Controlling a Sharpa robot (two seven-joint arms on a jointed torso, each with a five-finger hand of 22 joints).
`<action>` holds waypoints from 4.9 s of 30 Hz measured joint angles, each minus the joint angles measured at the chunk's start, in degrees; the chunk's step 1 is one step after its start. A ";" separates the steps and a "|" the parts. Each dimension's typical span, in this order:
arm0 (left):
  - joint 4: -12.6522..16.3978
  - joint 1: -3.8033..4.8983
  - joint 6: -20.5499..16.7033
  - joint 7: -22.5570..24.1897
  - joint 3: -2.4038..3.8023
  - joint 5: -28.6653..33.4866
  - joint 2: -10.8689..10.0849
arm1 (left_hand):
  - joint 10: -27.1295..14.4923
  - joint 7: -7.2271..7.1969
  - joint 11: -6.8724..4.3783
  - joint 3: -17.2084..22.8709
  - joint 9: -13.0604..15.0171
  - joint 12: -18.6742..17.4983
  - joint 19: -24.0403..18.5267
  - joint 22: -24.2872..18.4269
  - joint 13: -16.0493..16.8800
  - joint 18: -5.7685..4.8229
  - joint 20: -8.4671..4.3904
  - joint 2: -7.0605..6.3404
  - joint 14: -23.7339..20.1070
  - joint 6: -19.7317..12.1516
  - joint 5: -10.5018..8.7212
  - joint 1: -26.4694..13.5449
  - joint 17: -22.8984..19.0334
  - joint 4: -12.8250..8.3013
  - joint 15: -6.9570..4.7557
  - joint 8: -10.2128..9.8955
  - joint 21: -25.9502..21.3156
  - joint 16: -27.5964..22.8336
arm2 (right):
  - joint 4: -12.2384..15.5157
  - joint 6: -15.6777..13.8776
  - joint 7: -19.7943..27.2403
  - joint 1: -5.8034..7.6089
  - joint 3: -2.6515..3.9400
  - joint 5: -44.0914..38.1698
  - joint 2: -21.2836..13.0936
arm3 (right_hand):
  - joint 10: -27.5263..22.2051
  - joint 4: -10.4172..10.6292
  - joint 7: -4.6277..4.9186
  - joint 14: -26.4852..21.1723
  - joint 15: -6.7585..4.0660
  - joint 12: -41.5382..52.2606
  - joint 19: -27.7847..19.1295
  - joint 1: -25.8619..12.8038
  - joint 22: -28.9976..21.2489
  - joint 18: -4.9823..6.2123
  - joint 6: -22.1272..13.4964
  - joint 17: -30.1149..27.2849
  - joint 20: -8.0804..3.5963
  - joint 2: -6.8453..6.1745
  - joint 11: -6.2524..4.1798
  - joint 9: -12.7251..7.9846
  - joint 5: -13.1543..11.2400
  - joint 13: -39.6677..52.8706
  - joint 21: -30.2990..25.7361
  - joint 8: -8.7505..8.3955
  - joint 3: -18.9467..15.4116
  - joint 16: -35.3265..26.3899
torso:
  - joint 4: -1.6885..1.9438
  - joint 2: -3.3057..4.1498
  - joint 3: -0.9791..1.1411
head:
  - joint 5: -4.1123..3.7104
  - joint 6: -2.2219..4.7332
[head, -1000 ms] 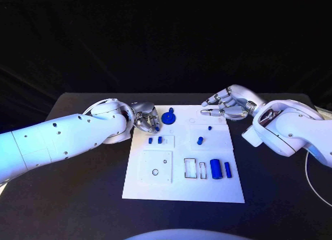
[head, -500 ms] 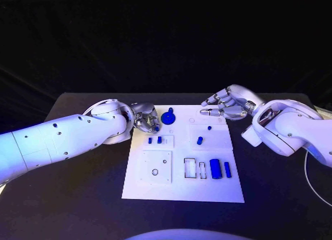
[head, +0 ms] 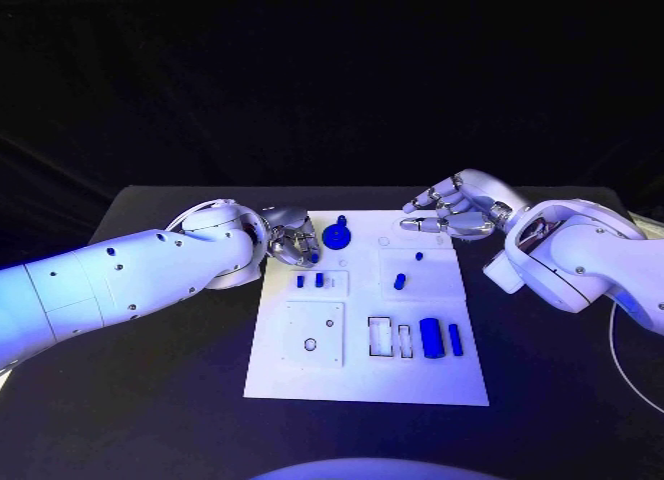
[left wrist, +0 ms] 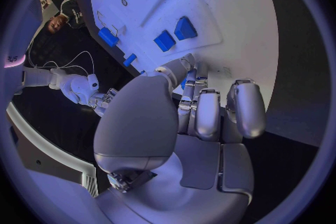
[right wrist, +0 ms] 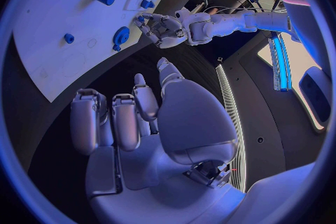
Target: Assemble the parts on the task board
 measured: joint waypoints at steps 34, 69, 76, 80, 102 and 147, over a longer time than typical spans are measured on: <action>2.31 0.04 -3.47 1.18 0.61 5.08 -4.91 | -0.50 0.50 0.72 2.29 -0.84 -0.93 0.00 -0.02 0.01 0.00 0.82 -0.19 -0.13 -0.66 0.00 -0.18 -0.38 -1.34 0.53 0.81 -3.10 0.00 | -4.01 1.53 -0.95 -0.03 -0.01 -5.16 -0.27 | -16.63 -1.82 -0.41 0.00 -0.44 -41.33 -3.50 8.00 -4.50 0.93 0.88 -7.44 -0.42 -0.77 0.22 -0.10 -0.36 -35.00 -4.26 0.00 2.04 -6.28 | -0.03 -0.08 -0.07 | -0.12 0.36; 13.58 -0.06 -14.18 31.22 -1.07 80.45 -13.04 | -0.93 0.58 0.51 -1.06 -0.90 2.92 -9.01 -13.53 1.64 3.60 1.42 2.26 -6.68 0.21 -0.21 -1.66 -19.59 -1.18 1.13 1.49 -26.48 -11.25 | -7.31 12.94 -12.19 -2.99 -0.91 -47.87 6.87 | -17.18 -1.67 -1.44 -0.20 -0.84 -62.21 -5.44 9.88 -8.32 1.81 5.94 -12.58 -0.92 -6.13 -0.03 -0.49 -6.02 -65.23 -7.39 -0.56 14.95 -10.57 | -0.02 0.10 -0.02 | -2.76 2.07; 13.76 -0.07 -13.68 31.82 -1.08 81.75 -13.15 | -1.12 0.58 0.70 -1.22 -0.90 3.14 -9.01 -13.83 1.68 3.60 1.42 2.26 -7.10 0.21 -0.21 -1.65 -19.89 -1.34 1.13 1.49 -26.97 -11.62 | -7.72 14.41 -12.20 -3.47 -0.94 -48.65 7.62 | -17.19 -1.81 -1.75 0.01 -1.04 -62.21 -5.44 9.88 -8.37 1.81 6.24 -12.69 -0.92 -6.13 -0.03 -0.49 -6.02 -66.35 -7.63 -0.56 16.56 -10.64 | 0.03 0.10 -0.01 | -2.71 1.82; 13.75 -0.08 -13.53 31.95 -1.08 82.12 -13.20 | -1.12 0.58 0.70 -1.22 -0.90 3.14 -9.01 -13.87 1.70 3.60 1.42 2.26 -7.10 0.21 -0.21 -1.65 -19.91 -1.34 1.13 1.49 -27.08 -11.62 | -8.04 14.98 -12.19 -3.60 -0.88 -48.89 7.99 | -16.12 -1.93 -1.87 0.01 -1.04 -62.23 -5.44 9.88 -8.37 1.81 7.20 -12.69 -0.92 -6.13 0.01 -0.41 -6.02 -67.06 -7.62 -0.56 17.61 -10.64 | 0.00 0.06 -0.01 | -2.60 1.74; 13.66 -0.08 -13.18 31.96 -1.08 82.63 -13.32 | -1.12 0.58 0.70 -1.37 -0.90 3.36 -9.42 -14.30 1.74 3.58 1.42 2.27 -7.09 0.21 -0.19 -1.65 -20.35 -1.50 1.14 1.49 -27.74 -11.62 | -8.49 14.08 -12.79 -4.42 -0.66 -51.77 8.74 | -10.48 -7.49 -1.73 0.01 -1.04 -62.38 -3.96 10.72 -5.32 1.80 10.99 -11.28 -0.93 -5.27 0.94 1.14 -9.69 -69.09 -5.95 0.23 27.70 -10.05 | 0.00 0.02 0.01 | -2.61 1.25; 12.78 -0.10 -12.29 31.10 -1.18 82.65 -13.00 | -1.75 1.00 0.93 -1.99 -0.94 3.68 -9.83 -15.20 1.84 4.47 1.42 2.51 -7.69 -0.21 -0.19 -1.41 -21.31 -2.14 1.32 1.70 -29.08 -12.12 | 2.37 7.46 -13.82 -4.11 0.60 -45.29 10.59 | -8.16 -8.16 -1.36 0.00 -0.60 -63.81 -3.37 5.94 -4.01 1.81 11.68 -11.20 -0.72 -5.82 -0.03 2.04 -11.12 -69.26 -5.11 -0.45 30.29 -9.76 | 0.10 0.03 -0.12 | -0.98 0.99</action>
